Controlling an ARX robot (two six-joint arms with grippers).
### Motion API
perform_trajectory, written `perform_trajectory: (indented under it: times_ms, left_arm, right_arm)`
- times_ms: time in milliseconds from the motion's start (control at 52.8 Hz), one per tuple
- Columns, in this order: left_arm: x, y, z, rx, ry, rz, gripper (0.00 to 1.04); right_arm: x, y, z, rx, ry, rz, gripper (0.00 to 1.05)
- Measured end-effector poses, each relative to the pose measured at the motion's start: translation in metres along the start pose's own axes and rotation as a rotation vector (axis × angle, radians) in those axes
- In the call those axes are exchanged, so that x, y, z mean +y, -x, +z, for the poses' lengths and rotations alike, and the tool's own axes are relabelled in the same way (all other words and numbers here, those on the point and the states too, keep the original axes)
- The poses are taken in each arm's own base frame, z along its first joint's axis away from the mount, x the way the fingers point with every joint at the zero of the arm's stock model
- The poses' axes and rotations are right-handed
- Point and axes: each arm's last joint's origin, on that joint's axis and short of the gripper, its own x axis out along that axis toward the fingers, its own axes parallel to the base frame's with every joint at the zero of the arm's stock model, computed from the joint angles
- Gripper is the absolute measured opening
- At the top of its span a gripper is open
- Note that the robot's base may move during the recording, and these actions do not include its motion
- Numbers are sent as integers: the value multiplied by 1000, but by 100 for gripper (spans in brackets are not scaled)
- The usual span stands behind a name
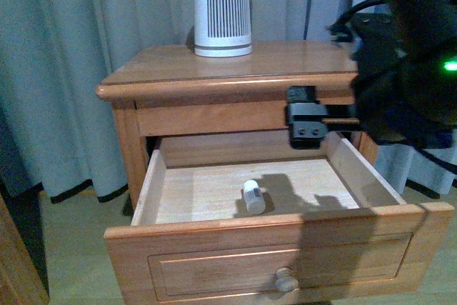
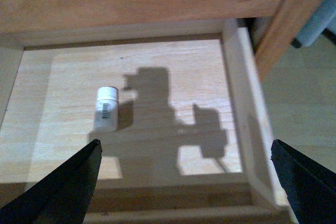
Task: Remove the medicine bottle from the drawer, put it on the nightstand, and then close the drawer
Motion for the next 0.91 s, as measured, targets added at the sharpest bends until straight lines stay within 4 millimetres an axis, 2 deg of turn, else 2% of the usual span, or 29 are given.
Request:
perform_trajectory:
  times_ms: [246, 473, 701, 909]
  left_arm:
    - [0, 0, 0, 0, 0, 0, 98]
    - [0, 0, 0, 0, 0, 0, 98]
    - [0, 0, 0, 0, 0, 0, 98]
    - [0, 0, 0, 0, 0, 0, 98]
  right_arm:
    - [35, -59, 7, 37, 30, -13, 98]
    - [52, -107, -8, 80, 46, -23, 98]
    - [63, -138, -30, 117, 56, -20, 98]
    - [69, -160, -41, 118, 59, -16, 98]
